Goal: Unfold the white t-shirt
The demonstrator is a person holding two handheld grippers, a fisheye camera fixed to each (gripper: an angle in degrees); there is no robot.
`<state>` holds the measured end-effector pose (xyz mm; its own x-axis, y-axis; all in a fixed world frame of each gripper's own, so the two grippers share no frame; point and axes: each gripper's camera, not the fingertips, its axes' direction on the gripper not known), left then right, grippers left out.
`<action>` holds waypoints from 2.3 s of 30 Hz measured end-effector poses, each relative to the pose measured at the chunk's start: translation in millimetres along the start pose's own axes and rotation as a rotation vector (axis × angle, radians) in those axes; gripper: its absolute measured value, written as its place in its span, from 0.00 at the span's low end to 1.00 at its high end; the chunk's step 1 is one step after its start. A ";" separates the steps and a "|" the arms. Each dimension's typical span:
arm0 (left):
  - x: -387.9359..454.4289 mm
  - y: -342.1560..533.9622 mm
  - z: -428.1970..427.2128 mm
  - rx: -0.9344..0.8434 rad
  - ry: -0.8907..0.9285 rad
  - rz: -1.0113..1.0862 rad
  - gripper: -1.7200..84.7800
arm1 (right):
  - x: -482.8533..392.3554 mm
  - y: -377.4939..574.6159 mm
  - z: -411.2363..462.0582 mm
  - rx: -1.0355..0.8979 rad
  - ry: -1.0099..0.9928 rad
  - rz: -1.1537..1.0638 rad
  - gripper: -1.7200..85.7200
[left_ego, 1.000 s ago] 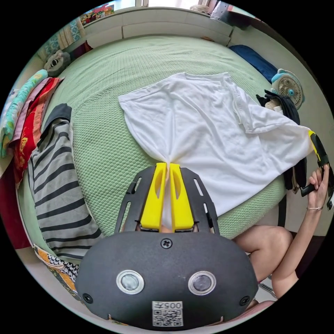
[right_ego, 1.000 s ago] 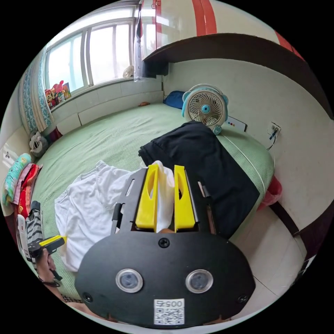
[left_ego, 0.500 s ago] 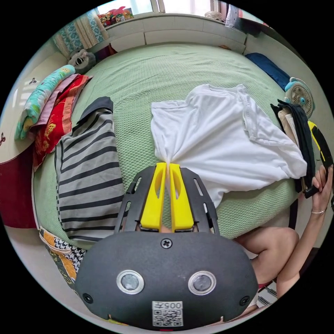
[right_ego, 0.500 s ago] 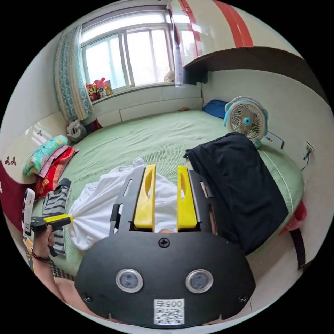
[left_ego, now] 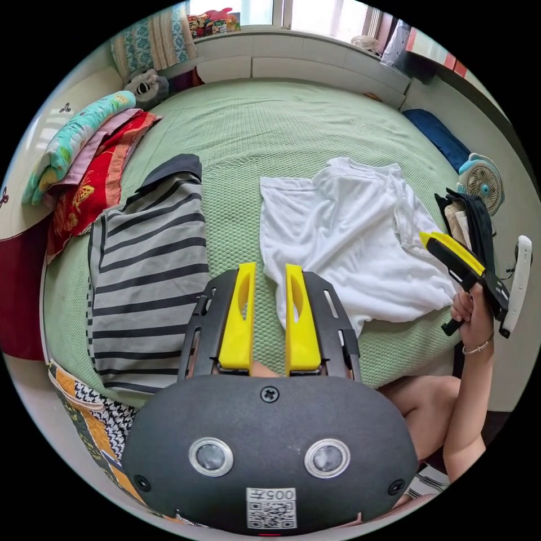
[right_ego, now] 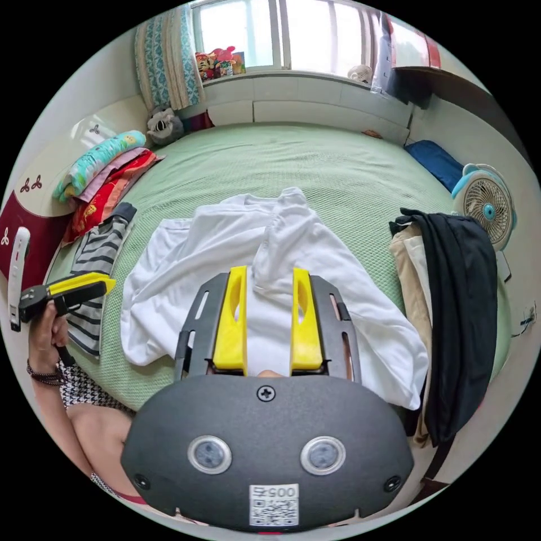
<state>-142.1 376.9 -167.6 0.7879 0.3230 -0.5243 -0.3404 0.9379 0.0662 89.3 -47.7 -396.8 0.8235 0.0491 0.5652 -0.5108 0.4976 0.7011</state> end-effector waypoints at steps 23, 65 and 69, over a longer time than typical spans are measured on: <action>-51.2 -17.0 -16.5 0.026 0.138 -0.023 0.11 | -53.5 -66.0 94.6 -0.193 0.176 -0.100 0.03; 30.5 81.8 -62.0 -0.065 0.098 0.261 0.15 | 99.6 141.2 -116.5 -0.178 0.034 -0.156 0.13; 41.4 97.8 -26.6 -0.132 0.131 0.262 0.15 | 104.3 152.2 -120.1 -0.191 0.036 -0.152 0.13</action>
<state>-156.4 478.6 -205.4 0.5947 0.5245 -0.6093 -0.5934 0.7977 0.1074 127.1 137.2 -283.4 0.8977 -0.0096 0.4406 -0.3269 0.6559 0.6804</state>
